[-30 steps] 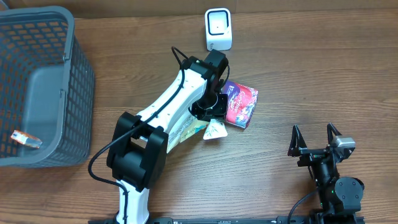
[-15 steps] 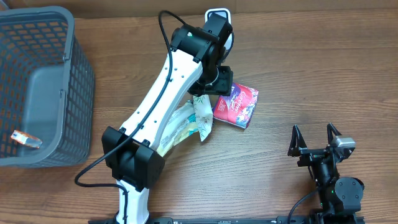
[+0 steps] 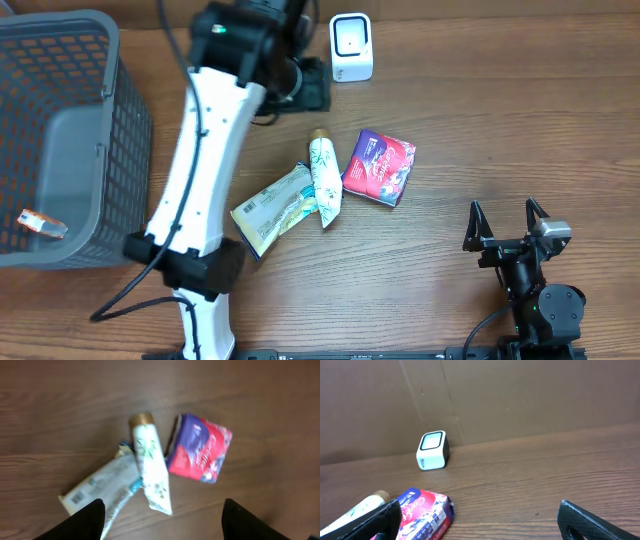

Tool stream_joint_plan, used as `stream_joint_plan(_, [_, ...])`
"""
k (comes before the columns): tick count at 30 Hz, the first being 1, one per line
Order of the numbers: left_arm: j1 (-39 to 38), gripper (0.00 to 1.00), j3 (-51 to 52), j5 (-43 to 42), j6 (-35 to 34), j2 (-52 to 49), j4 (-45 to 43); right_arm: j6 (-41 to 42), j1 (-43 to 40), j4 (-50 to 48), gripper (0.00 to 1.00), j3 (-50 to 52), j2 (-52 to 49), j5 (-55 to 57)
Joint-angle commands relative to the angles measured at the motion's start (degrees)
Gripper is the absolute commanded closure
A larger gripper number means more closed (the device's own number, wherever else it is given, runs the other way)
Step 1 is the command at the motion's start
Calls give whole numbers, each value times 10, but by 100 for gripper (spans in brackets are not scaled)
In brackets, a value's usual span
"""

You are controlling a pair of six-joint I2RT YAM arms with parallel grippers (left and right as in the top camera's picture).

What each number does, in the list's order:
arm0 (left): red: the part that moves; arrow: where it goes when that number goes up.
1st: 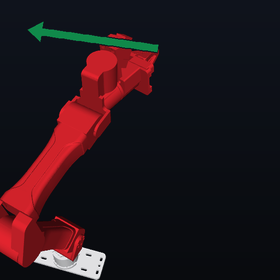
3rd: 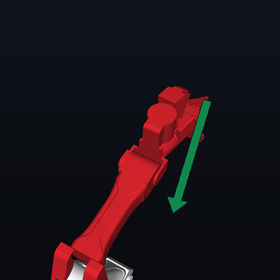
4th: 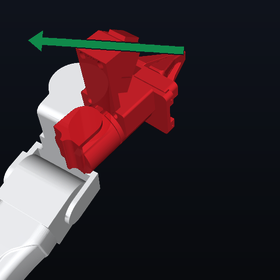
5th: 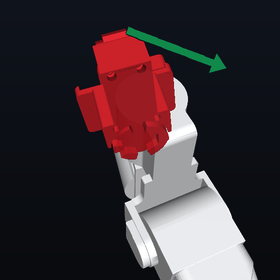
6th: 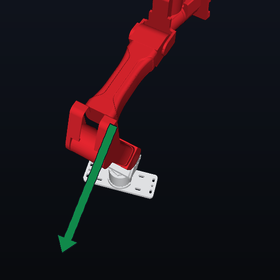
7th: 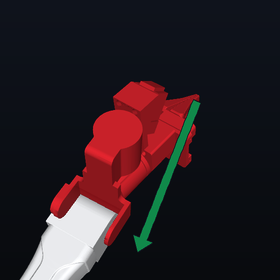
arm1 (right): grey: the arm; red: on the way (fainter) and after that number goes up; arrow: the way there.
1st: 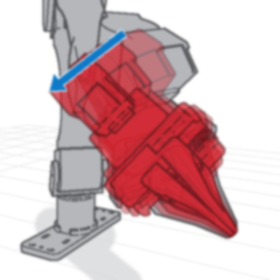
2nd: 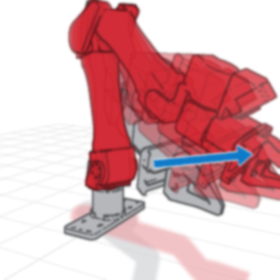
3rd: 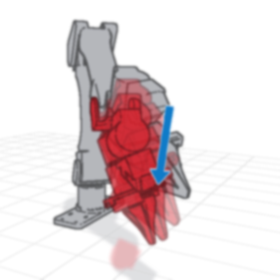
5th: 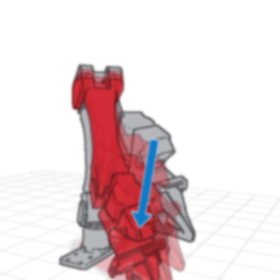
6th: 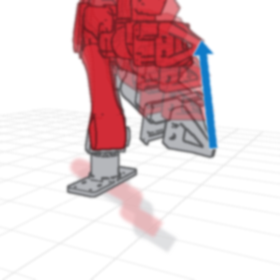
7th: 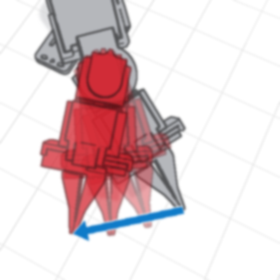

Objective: Scan the item barcode
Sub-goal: 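Move the left gripper back into the basket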

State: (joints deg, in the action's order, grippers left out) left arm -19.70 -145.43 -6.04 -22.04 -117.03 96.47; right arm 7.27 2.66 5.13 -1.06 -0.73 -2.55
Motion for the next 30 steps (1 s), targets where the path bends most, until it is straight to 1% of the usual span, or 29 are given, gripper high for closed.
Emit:
stream_joint_plan(1, [61,32,-23,32,12,64,3,-2,-2,-4,0,6,6,6])
stream_joint_plan(4, [122,28,-23,33,12,105,3,-2,-2,-4,0,6,6,6])
stream_joint_plan(6, [181,22,-21,33,12,140,3,-2,-2,-4,0,6,6,6])
stream_joint_plan(11, [301,0,-5,37,12,188,3,-2,-2,-4,0,6,6,6])
stream_joint_plan(14, [368,0,20,64,-5,201,3,-2,-2,-4,0,6,6,6])
stream_joint_plan(16, [404,0,44,112,-34,204,3,-2,-2,-4,0,6,6,6])
stream_joint_plan(18, [433,0,73,171,-79,204,3,-2,-2,-4,0,6,6,6])
stream_joint_plan(20, [455,0,107,236,-142,201,3,-2,-2,-4,0,6,6,6])
stream_joint_plan(22, [473,0,135,280,-185,198,3,-2,-2,-4,0,6,6,6])
stream_joint_plan(24, [488,0,163,304,-210,196,-9,-2,-2,-4,0,6,6,6])
stream_joint_plan(30, [523,0,261,303,-213,195,-93,-2,-2,-4,0,6,6,6])
